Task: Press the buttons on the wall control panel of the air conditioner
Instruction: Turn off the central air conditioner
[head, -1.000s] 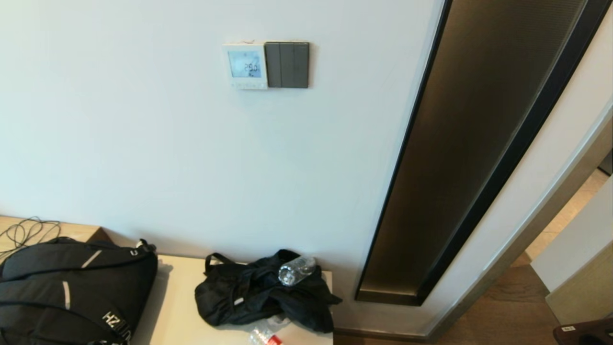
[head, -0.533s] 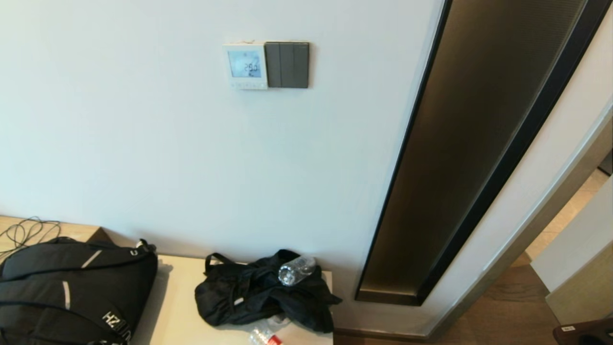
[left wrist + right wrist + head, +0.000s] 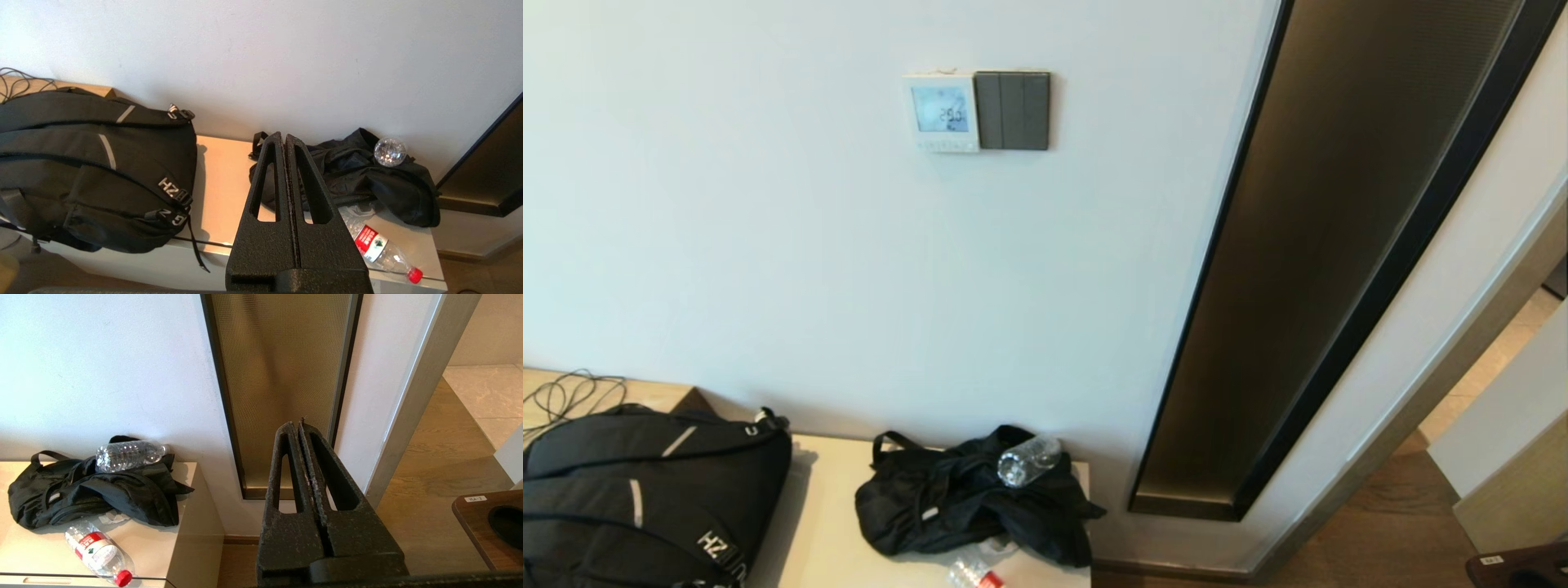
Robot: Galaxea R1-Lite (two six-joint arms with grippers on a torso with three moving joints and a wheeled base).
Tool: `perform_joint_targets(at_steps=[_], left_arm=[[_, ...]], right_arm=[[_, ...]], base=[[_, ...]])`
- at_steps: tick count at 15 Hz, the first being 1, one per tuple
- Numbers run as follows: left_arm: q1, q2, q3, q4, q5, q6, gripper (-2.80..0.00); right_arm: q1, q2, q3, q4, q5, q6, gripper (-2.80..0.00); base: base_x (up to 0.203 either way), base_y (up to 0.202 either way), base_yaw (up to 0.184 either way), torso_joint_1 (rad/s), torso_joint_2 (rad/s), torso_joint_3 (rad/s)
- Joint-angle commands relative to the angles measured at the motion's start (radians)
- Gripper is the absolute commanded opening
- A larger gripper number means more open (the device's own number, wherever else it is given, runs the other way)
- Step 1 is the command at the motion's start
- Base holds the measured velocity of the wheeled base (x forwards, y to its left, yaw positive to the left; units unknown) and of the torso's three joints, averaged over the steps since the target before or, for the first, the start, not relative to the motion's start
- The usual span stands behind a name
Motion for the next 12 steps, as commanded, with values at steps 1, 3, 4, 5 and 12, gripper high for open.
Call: perform_joint_targets(at_steps=[1,3,4,5,12], left_arm=[[0.001,0.002,0.000,0.001,0.001,-0.001,-2.80],[0.001,0.002,0.000,0.001,0.001,-0.001,-2.80],[0.001,0.002,0.000,0.001,0.001,-0.001,-2.80],[0.001,0.002,0.000,0.001,0.001,-0.001,-2.80],[0.001,0.002,0.000,0.001,0.001,-0.001,-2.80]], right_arm=[[0.000,0.000,0.001,0.000,0.001,0.000,-2.80],[0.000,0.000,0.001,0.000,0.001,0.000,-2.80],[0.000,0.000,0.002,0.000,0.001,0.000,-2.80],[0.000,0.000,0.001,0.000,0.000,0.000,-2.80],[0.000,0.000,0.000,0.000,0.000,0.000,-2.80]], base=[[0.000,0.000,0.000,0.000,0.00,0.000],[0.000,0.000,0.000,0.000,0.00,0.000],[0.000,0.000,0.000,0.000,0.00,0.000],[0.000,0.000,0.000,0.000,0.00,0.000],[0.000,0.000,0.000,0.000,0.00,0.000]])
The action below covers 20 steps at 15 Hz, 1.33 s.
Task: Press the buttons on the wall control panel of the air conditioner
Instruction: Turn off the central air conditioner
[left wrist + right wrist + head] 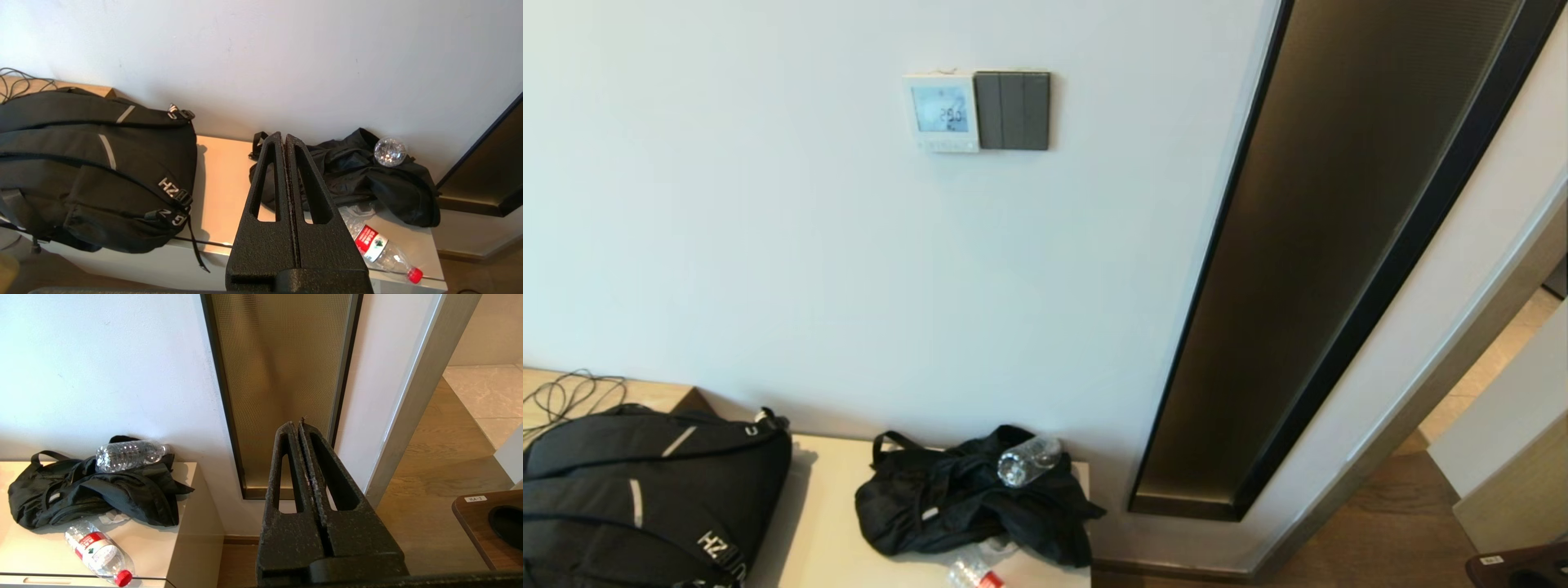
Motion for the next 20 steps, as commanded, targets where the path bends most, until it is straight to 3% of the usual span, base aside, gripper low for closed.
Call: perform_joint_targets(at_steps=[1,20], left_arm=[[0.000,0.002,0.000,0.000,0.001,-0.001,-2.80],[0.000,0.002,0.001,-0.001,0.001,-0.004,-2.80]], right_arm=[[0.000,0.000,0.001,0.000,0.001,0.000,-2.80],[0.000,0.000,0.001,0.000,0.000,0.000,-2.80]], base=[[0.000,0.000,0.000,0.000,0.00,0.000],[0.000,0.000,0.000,0.000,0.00,0.000]])
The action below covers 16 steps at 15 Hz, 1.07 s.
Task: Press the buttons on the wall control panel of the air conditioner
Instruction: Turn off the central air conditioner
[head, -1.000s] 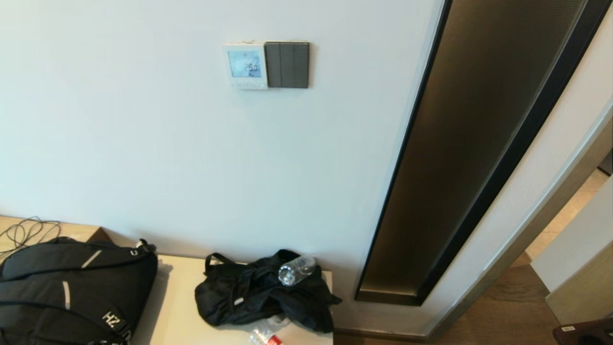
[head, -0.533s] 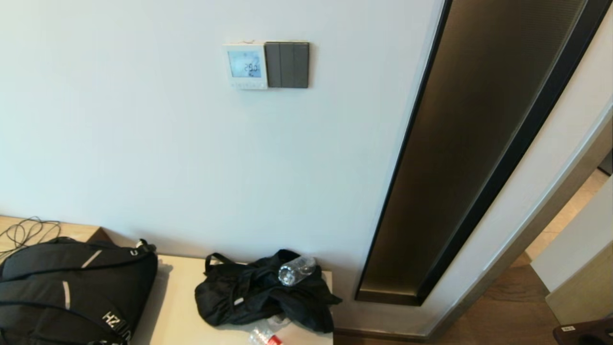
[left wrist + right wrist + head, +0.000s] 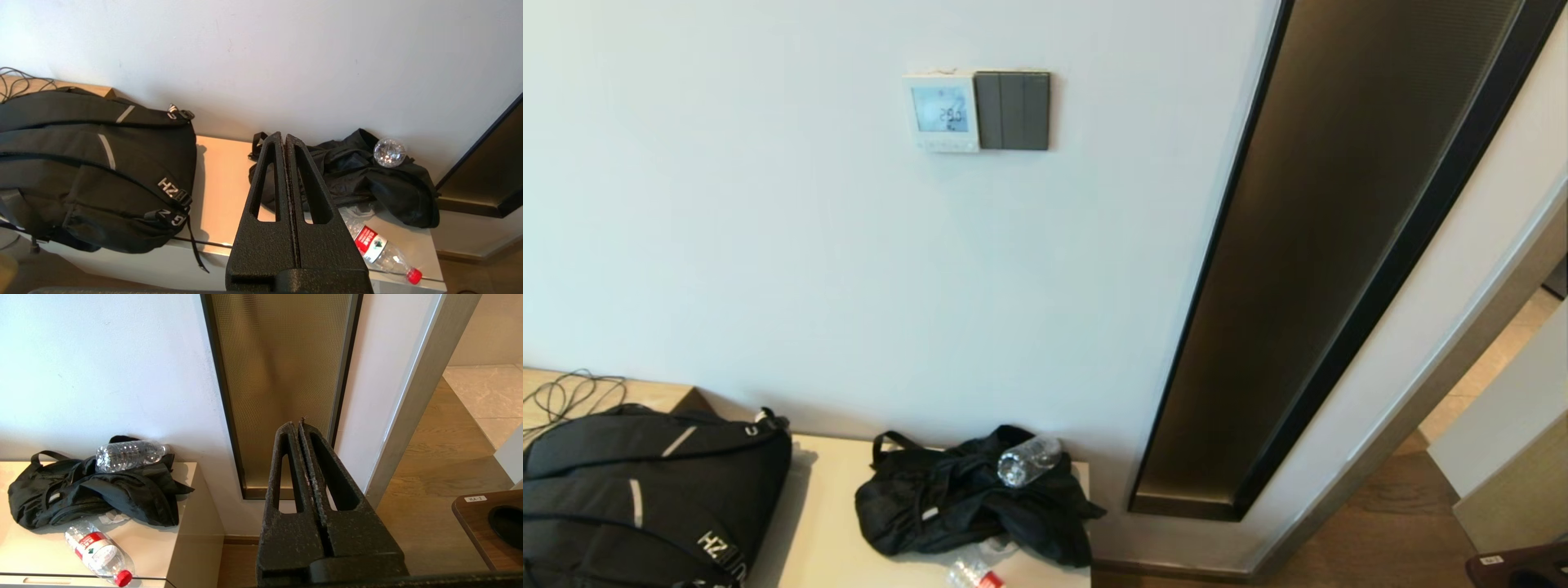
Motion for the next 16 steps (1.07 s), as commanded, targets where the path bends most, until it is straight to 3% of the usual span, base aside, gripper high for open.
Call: perform_joint_targets(at_steps=[1,16], left_arm=[[0.000,0.002,0.000,0.001,-0.001,0.000,-2.80],[0.000,0.002,0.000,0.001,0.000,-0.002,-2.80]], right_arm=[[0.000,0.001,0.000,0.000,0.000,0.000,-2.80],[0.000,0.000,0.001,0.000,0.001,0.000,-2.80]], base=[[0.000,0.000,0.000,0.000,0.00,0.000],[0.000,0.000,0.000,0.000,0.00,0.000]])
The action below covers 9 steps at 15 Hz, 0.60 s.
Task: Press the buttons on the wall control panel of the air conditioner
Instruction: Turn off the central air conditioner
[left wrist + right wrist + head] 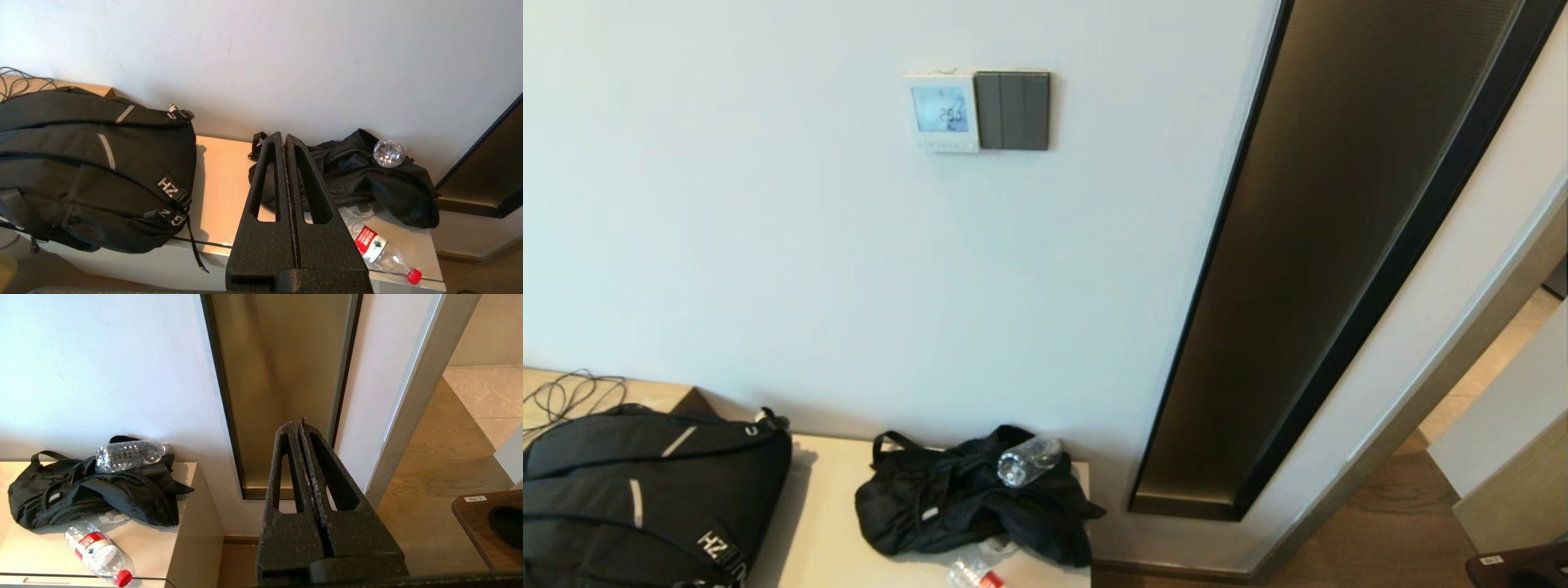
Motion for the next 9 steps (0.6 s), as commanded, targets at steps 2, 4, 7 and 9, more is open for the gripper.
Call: perform_joint_targets(at_steps=[2,4,7,9], left_arm=[[0.000,0.002,0.000,0.000,0.000,-0.001,-2.80],[0.000,0.002,-0.001,0.001,0.000,-0.001,-2.80],[-0.001,0.000,-0.001,0.000,0.000,-0.001,-2.80],[-0.001,0.000,-0.001,0.000,0.000,-0.001,-2.80]], right_arm=[[0.000,0.000,0.000,0.000,0.001,0.000,-2.80],[0.000,0.000,0.002,0.000,0.000,0.000,-2.80],[0.000,0.000,0.002,0.000,0.000,0.000,-2.80],[0.000,0.000,0.002,0.000,0.000,0.000,-2.80]], base=[[0.000,0.000,0.000,0.000,0.00,0.000],[0.000,0.000,0.000,0.000,0.00,0.000],[0.000,0.000,0.000,0.000,0.00,0.000],[0.000,0.000,0.000,0.000,0.00,0.000]])
